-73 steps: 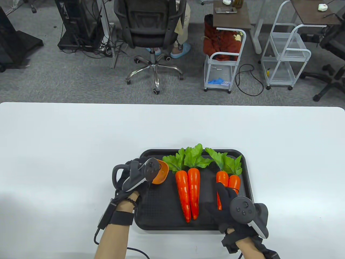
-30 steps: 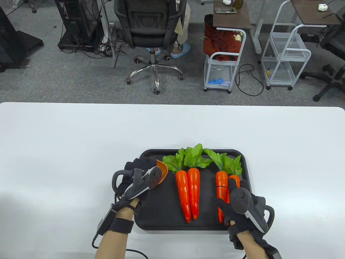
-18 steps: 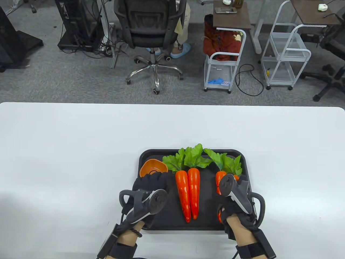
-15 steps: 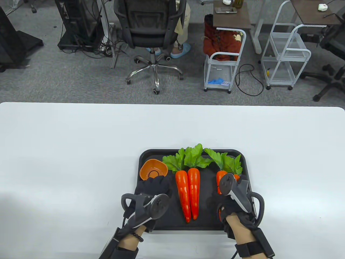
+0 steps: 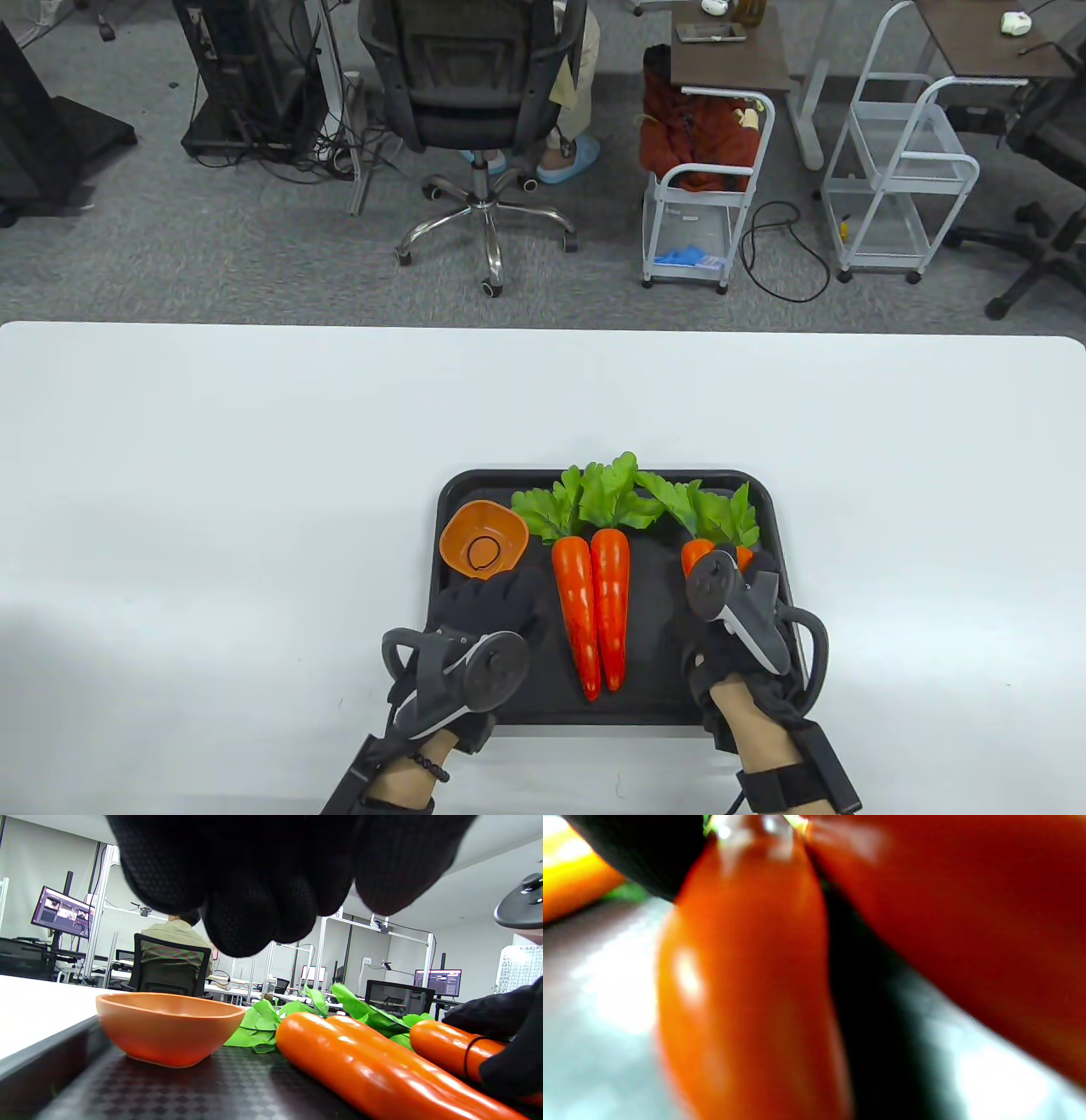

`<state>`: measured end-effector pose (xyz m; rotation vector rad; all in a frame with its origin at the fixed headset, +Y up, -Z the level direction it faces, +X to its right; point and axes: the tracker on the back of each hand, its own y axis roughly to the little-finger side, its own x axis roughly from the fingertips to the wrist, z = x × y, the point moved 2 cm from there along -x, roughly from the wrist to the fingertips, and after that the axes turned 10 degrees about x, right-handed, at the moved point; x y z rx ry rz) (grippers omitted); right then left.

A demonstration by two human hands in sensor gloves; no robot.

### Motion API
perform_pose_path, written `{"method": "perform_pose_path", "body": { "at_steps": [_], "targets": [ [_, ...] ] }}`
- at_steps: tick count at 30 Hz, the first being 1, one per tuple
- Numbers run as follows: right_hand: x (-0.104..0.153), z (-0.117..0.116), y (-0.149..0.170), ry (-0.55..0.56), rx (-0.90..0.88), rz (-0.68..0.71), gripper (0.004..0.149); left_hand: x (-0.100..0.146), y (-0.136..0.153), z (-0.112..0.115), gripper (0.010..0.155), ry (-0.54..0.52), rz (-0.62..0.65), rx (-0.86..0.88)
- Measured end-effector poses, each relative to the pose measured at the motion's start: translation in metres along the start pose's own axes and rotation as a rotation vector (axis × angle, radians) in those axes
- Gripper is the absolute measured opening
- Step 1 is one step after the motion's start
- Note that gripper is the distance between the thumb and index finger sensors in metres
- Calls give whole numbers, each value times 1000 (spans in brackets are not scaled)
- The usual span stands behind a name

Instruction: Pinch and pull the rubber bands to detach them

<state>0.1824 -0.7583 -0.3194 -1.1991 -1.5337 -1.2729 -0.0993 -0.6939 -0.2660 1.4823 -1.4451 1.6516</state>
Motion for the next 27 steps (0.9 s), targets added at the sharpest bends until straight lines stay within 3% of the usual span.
{"method": "perform_pose_path", "body": {
  "at_steps": [10, 16, 22, 27],
  "targets": [
    [18, 24, 9, 167, -271, 77, 96, 2, -1, 6, 51, 22, -2, 52],
    [29, 35, 2, 242, -467, 201, 97, 4, 3, 7, 52, 25, -24, 103],
    [36, 37, -10, 257, -654, 337, 97, 4, 4, 8, 52, 18, -36, 171],
    [38, 30, -23, 192, -838, 462, 97, 4, 5, 9, 54, 22, -54, 229]
  ]
}}
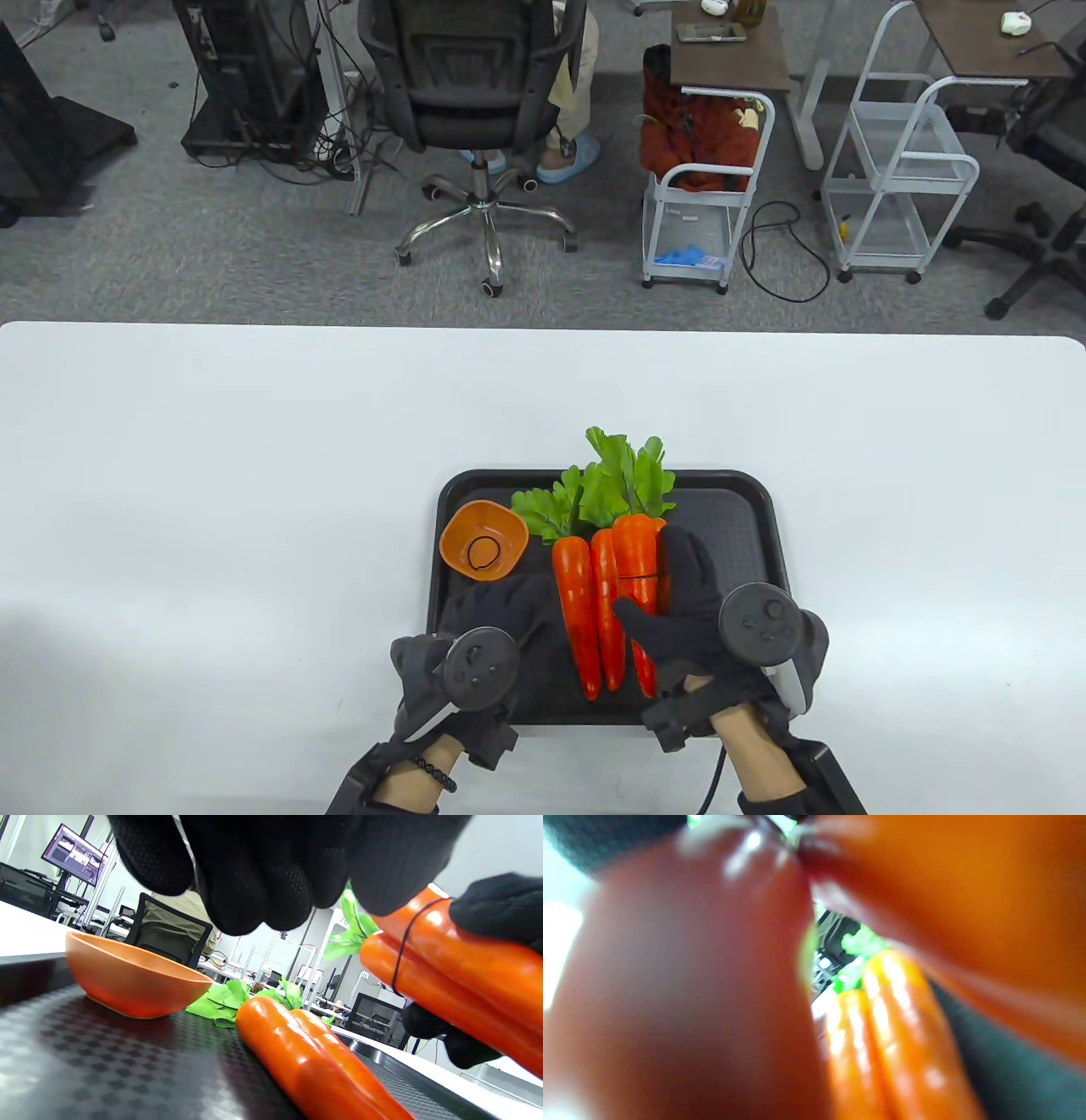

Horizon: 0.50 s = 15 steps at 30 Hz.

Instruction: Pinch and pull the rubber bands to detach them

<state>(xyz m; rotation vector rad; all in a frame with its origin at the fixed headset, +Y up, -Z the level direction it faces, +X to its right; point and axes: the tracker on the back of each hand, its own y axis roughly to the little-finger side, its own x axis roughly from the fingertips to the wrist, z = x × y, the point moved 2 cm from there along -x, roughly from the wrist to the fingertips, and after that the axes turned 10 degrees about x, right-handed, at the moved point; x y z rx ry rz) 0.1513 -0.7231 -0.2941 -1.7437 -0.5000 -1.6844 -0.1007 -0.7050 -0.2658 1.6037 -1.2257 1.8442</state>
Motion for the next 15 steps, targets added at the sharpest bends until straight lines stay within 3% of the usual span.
{"method": "perform_pose_path", "body": {
  "at_steps": [15],
  "targets": [
    [3, -41, -5, -216, -452, 16, 98, 2, -2, 2, 57, -22, 26, 155]
  ]
}}
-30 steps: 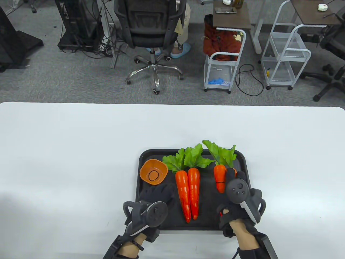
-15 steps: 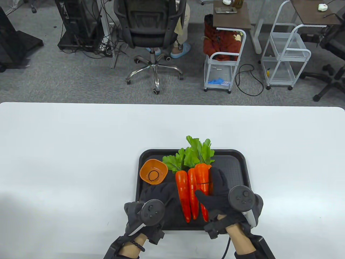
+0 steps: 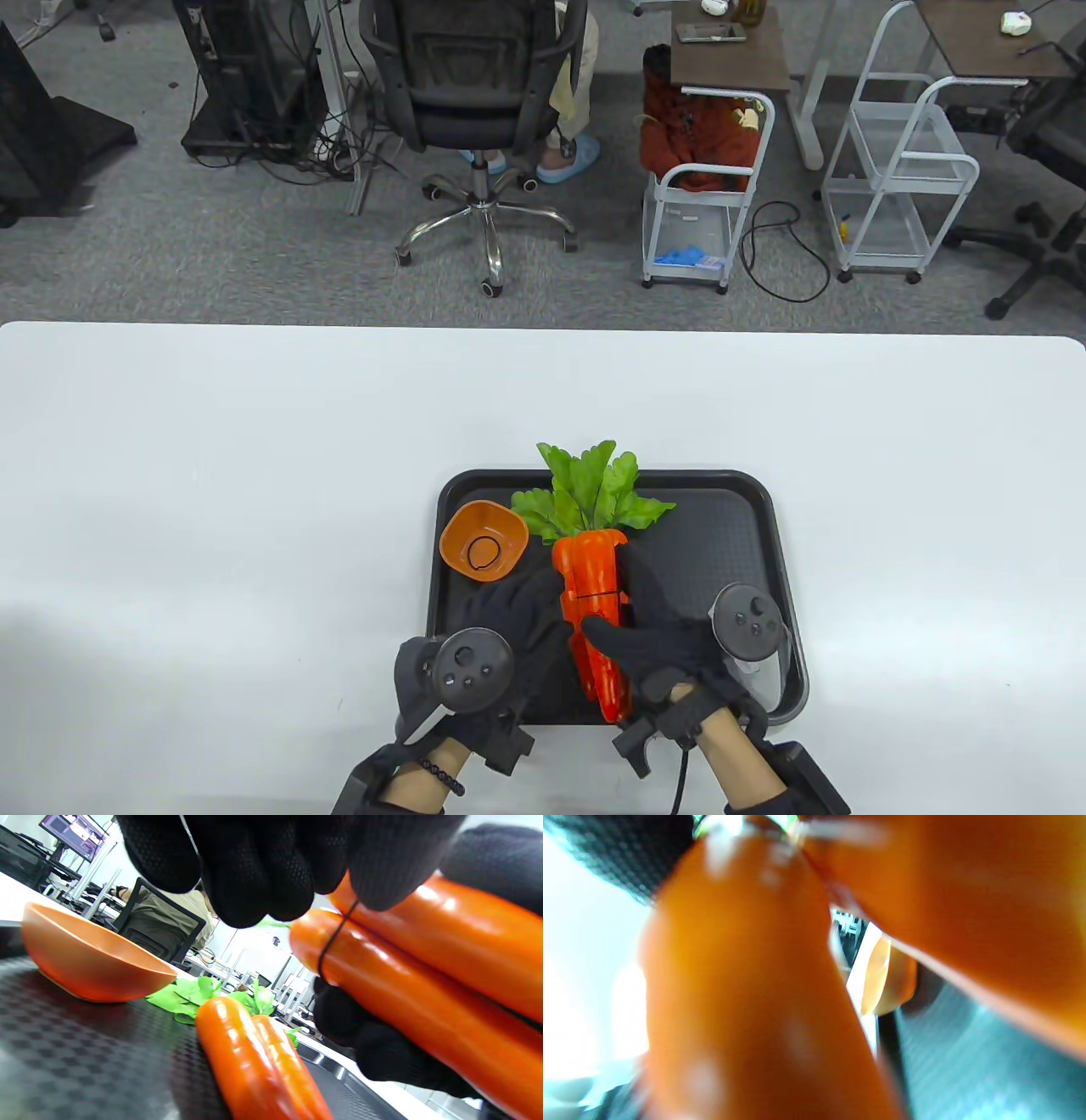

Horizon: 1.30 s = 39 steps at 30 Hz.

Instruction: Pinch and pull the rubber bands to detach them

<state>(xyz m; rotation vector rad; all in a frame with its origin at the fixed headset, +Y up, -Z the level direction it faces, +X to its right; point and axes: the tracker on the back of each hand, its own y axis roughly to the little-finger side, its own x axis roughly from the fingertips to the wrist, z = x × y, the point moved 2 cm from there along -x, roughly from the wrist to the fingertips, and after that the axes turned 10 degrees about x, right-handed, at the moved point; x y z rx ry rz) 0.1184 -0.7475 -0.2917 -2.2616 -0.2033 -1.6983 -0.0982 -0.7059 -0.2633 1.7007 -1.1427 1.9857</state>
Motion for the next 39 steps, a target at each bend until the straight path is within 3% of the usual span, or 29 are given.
{"method": "perform_pose_path", "body": {
  "at_steps": [7, 10, 21, 39],
  "targets": [
    [-2, -14, 6, -110, -285, 12, 95, 2, -1, -2, 53, -5, 48, 47],
    [-2, -20, 6, -159, -319, 26, 95, 4, -3, -6, 44, -62, 83, 31],
    [-1, -25, 22, -165, -532, -57, 95, 6, -14, 0, 37, -22, 177, -23],
    [-4, -18, 22, -186, -556, 32, 90, 9, -30, 11, 36, 27, 255, -79]
  ]
}}
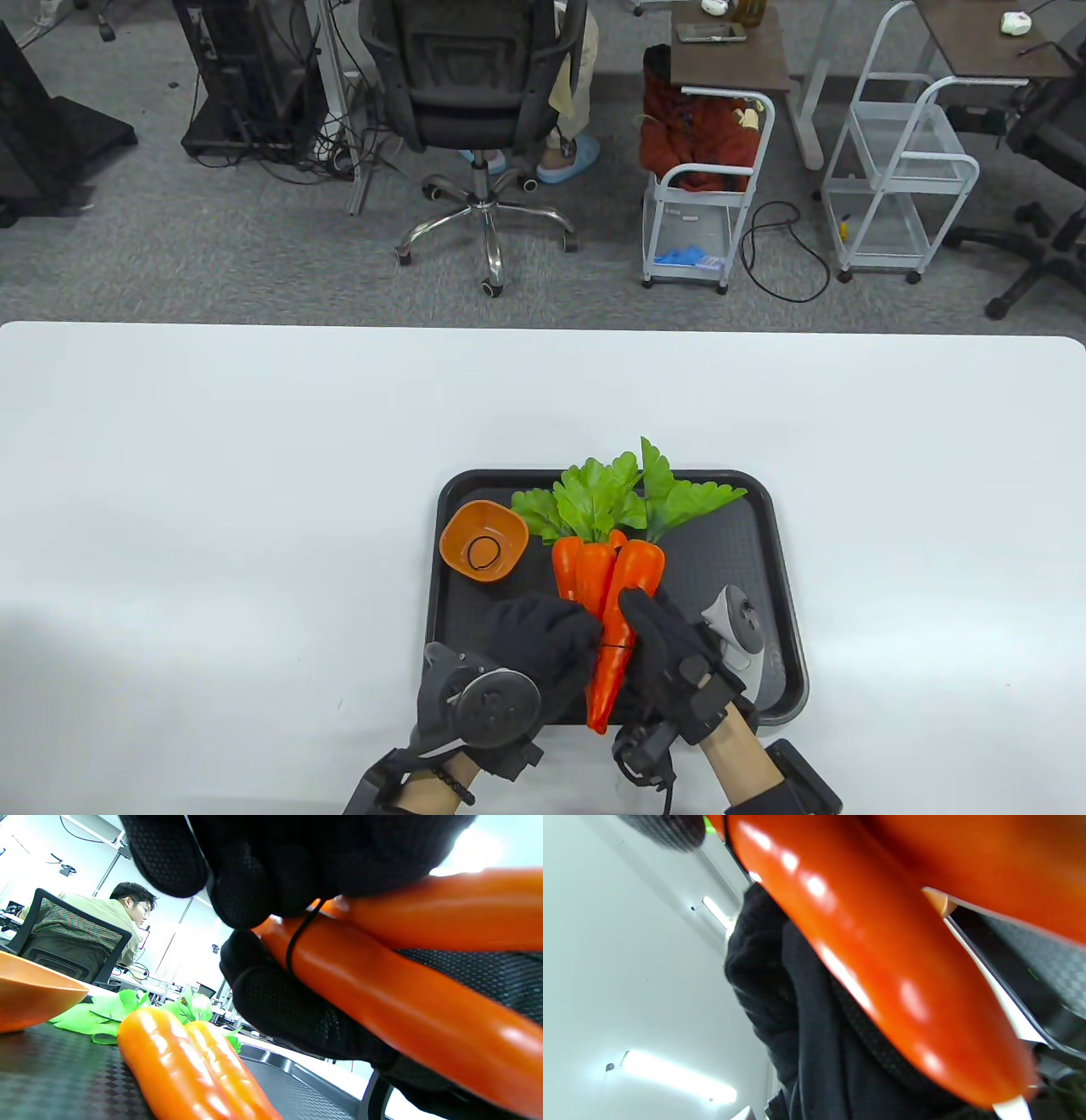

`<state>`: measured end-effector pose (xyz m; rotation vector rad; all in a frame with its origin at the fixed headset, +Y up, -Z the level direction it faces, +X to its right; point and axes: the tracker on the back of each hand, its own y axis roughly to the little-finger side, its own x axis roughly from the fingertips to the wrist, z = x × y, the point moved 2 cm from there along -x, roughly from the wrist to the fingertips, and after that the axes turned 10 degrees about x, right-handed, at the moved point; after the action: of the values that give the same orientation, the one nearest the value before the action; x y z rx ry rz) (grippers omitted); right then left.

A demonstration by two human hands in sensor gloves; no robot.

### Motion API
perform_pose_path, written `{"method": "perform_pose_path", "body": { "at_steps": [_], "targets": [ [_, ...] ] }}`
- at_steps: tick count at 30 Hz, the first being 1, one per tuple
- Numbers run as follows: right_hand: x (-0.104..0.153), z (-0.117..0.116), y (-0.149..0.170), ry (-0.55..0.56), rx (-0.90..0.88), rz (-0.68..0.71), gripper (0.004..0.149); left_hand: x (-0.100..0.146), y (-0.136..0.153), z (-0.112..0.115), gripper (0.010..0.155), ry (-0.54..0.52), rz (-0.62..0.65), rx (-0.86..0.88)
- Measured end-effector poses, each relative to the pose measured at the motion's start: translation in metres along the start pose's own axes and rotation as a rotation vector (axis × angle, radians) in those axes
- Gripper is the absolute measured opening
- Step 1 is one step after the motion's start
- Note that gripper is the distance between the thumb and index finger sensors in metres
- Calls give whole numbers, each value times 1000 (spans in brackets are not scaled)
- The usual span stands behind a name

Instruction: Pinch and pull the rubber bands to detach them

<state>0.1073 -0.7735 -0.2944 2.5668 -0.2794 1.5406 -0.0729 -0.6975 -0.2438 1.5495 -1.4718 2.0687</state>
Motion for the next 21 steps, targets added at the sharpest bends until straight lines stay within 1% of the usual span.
{"method": "perform_pose_path", "body": {
  "at_steps": [11, 21],
  "targets": [
    [1, 12, -4, 52, -33, 23, 90, -1, -6, 6, 36, 34, 25, -18],
    [1, 14, -6, 71, -46, 24, 90, -1, -8, 7, 36, 47, 35, -25]
  ]
}}
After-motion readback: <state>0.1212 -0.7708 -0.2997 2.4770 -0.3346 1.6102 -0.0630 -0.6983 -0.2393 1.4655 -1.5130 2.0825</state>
